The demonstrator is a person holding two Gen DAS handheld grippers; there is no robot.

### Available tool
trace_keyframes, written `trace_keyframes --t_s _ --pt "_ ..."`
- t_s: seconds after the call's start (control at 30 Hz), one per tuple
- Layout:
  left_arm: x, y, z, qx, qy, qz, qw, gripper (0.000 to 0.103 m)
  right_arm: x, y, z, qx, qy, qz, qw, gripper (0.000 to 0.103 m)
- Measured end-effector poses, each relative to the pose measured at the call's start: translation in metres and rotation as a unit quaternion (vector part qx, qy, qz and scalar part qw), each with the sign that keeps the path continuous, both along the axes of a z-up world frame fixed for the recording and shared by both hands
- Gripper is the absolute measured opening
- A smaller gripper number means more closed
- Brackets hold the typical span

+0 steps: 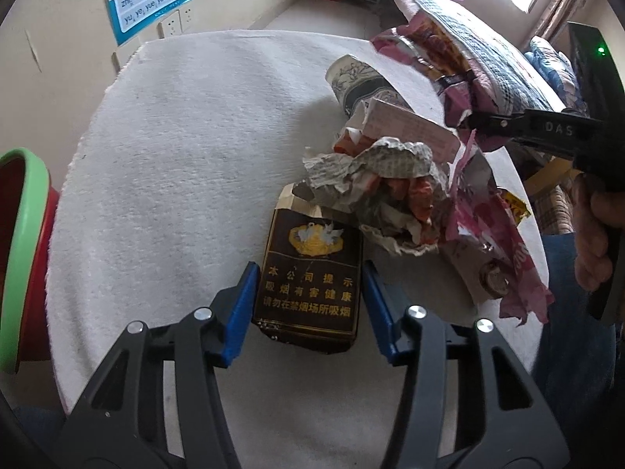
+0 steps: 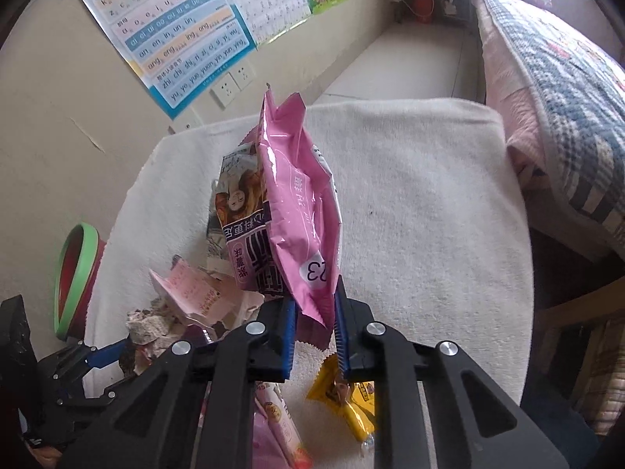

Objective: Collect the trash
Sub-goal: 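Grasp the brown cigarette box with left tool while right tool grasps the pink bag, then carry the cigarette box and pink bag over the red bucket with both tools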

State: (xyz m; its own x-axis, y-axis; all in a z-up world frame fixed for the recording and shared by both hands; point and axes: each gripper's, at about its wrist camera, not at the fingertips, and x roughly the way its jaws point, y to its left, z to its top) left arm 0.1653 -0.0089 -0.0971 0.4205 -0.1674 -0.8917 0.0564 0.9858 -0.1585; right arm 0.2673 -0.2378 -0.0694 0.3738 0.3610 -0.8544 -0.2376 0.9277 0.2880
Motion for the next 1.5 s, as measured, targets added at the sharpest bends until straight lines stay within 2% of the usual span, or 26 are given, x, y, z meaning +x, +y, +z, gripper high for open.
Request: trace_keyframes --t_s 0.33,0.8,1.13,1.5 --pt "-0.016 0.015 0.019 0.006 -0.019 0.023 0.9995 0.051 -0.022 -0.001 0.02 0.0 -0.023 0.008 1.0 0.016" --pt "-0.039 0.037 0.046 0.013 -0.049 0.055 0.9972 0.051 -0.045 0.034 0.046 0.002 -0.045 0.051 0.998 0.016" --pt "-0.052 0.071 0.062 0.02 -0.068 0.092 0.9932 0.051 -0.055 0.082 0.058 0.008 -0.055 0.093 0.994 0.016" --pt "-0.07 0.145 0.08 0.032 -0.088 0.157 0.9831 0.051 -0.064 0.156 0.064 0.013 -0.064 0.154 0.986 0.016"
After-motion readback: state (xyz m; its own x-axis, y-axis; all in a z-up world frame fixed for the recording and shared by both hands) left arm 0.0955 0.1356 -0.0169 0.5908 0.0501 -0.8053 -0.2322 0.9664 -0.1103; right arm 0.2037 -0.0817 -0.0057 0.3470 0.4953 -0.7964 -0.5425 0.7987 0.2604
